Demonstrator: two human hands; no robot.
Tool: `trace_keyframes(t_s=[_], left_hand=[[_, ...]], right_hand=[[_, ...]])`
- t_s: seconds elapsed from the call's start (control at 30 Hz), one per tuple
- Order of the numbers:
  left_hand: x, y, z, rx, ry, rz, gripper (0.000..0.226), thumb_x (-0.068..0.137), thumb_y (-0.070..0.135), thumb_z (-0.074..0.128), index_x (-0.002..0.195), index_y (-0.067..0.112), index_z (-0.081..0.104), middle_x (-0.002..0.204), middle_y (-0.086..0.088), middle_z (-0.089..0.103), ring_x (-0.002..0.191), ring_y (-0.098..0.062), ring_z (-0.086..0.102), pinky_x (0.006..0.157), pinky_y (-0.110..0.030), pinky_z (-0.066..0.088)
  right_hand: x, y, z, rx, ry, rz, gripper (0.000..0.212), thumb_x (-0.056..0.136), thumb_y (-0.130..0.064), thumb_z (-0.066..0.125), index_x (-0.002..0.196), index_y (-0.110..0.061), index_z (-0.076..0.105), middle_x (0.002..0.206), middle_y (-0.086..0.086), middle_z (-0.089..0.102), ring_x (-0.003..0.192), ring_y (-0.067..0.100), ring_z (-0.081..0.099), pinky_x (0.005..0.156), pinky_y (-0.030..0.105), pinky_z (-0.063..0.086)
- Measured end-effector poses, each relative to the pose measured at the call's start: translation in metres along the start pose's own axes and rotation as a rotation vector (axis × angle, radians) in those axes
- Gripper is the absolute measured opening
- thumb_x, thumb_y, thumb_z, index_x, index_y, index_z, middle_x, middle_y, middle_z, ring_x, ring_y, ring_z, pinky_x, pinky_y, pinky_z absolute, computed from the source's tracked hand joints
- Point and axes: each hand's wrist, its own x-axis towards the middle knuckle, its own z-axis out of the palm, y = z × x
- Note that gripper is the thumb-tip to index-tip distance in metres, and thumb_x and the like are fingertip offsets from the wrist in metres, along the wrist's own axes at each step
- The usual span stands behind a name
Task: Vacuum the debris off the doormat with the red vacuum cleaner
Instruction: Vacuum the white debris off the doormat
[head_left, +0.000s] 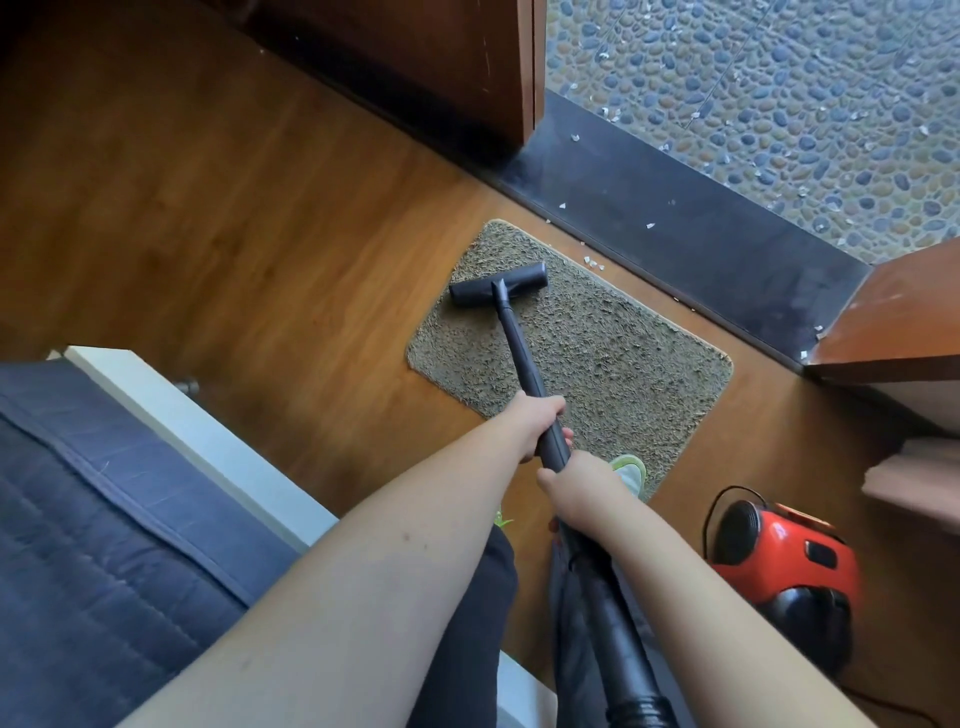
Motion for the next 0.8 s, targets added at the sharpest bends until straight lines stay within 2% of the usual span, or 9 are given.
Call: trace_keyframes(t_s=[0.1, 0.17, 0.23, 0.3, 0.47, 0.57, 0.67, 0.73, 0.8], left_hand=[[0.002, 0.015, -0.001, 0.009, 0.003, -0.009, 0.025, 0.094, 0.008, 0.053, 0.114, 0.011, 0.038, 0.078, -0.016, 0.054, 0.054, -0.022, 0.056, 0.036, -0.025, 0.050], [0.001, 0.018, -0.001, 0.020, -0.010, -0.007, 0.026, 0.094, 0.007, 0.053, 0.115, 0.010, 0.038, 0.077, -0.016, 0.056, 0.055, -0.022, 0.056, 0.036, -0.025, 0.050], [0.002, 0.014, 0.001, 0.050, -0.017, -0.010, 0.031, 0.093, 0.008, 0.054, 0.121, 0.009, 0.039, 0.073, -0.016, 0.059, 0.054, -0.023, 0.058, 0.041, -0.027, 0.052], [0.000, 0.005, 0.005, 0.058, -0.028, -0.019, 0.035, 0.091, 0.008, 0.053, 0.124, 0.010, 0.038, 0.073, -0.017, 0.059, 0.054, -0.024, 0.059, 0.047, -0.031, 0.054], [-0.017, -0.025, 0.015, 0.062, -0.066, -0.049, 0.034, 0.092, 0.007, 0.052, 0.122, 0.009, 0.037, 0.082, -0.019, 0.056, 0.052, -0.022, 0.059, 0.044, -0.030, 0.054], [-0.022, -0.044, 0.020, 0.075, -0.075, -0.052, 0.037, 0.090, 0.007, 0.054, 0.124, 0.010, 0.038, 0.092, -0.020, 0.056, 0.048, -0.020, 0.061, 0.043, -0.028, 0.053], [-0.026, -0.052, 0.024, 0.079, -0.065, -0.060, 0.039, 0.090, 0.011, 0.056, 0.125, 0.013, 0.038, 0.104, -0.020, 0.057, 0.046, -0.017, 0.062, 0.044, -0.029, 0.054], [-0.025, -0.049, 0.026, 0.075, -0.069, -0.054, 0.038, 0.091, 0.011, 0.056, 0.125, 0.014, 0.038, 0.105, -0.019, 0.056, 0.045, -0.016, 0.062, 0.044, -0.029, 0.054], [-0.023, -0.042, 0.029, 0.078, -0.082, -0.045, 0.038, 0.092, 0.010, 0.055, 0.126, 0.014, 0.037, 0.105, -0.021, 0.056, 0.039, -0.015, 0.061, 0.041, -0.028, 0.053]], right_hand=[[0.008, -0.012, -0.004, 0.067, 0.005, 0.011, 0.019, 0.090, -0.022, 0.049, 0.099, -0.007, 0.055, 0.096, 0.017, 0.070, 0.084, 0.036, 0.071, 0.079, 0.044, 0.059], [0.007, -0.015, -0.006, 0.061, 0.010, 0.031, 0.019, 0.090, -0.022, 0.049, 0.100, -0.007, 0.057, 0.104, 0.019, 0.070, 0.090, 0.036, 0.071, 0.083, 0.045, 0.058], [0.003, -0.012, -0.008, 0.051, 0.010, 0.025, 0.025, 0.092, -0.022, 0.048, 0.108, -0.004, 0.058, 0.101, 0.015, 0.070, 0.081, 0.031, 0.072, 0.072, 0.034, 0.059], [-0.005, -0.004, -0.008, -0.031, 0.016, 0.021, 0.028, 0.096, -0.025, 0.047, 0.114, -0.005, 0.054, 0.101, 0.010, 0.068, 0.063, 0.018, 0.064, 0.053, 0.019, 0.047], [-0.025, 0.027, 0.003, 0.056, -0.007, 0.024, 0.026, 0.094, -0.025, 0.049, 0.107, -0.004, 0.056, 0.078, 0.009, 0.065, 0.049, 0.018, 0.059, 0.052, 0.026, 0.054], [-0.039, 0.043, 0.006, 0.063, -0.016, 0.035, 0.022, 0.095, -0.026, 0.050, 0.103, -0.007, 0.055, 0.070, 0.001, 0.058, 0.047, 0.009, 0.053, 0.037, 0.016, 0.036], [-0.047, 0.051, 0.006, 0.079, -0.012, 0.045, 0.016, 0.095, -0.029, 0.052, 0.097, -0.013, 0.052, 0.071, -0.003, 0.055, 0.052, 0.006, 0.051, 0.035, 0.014, 0.029], [-0.046, 0.051, 0.005, 0.118, -0.014, 0.059, 0.015, 0.094, -0.029, 0.053, 0.095, -0.014, 0.053, 0.074, 0.001, 0.060, 0.054, 0.011, 0.057, 0.039, 0.015, 0.038], [-0.041, 0.050, 0.003, 0.162, -0.006, 0.061, 0.020, 0.092, -0.030, 0.053, 0.098, -0.011, 0.054, 0.082, 0.011, 0.068, 0.065, 0.025, 0.067, 0.058, 0.028, 0.055]])
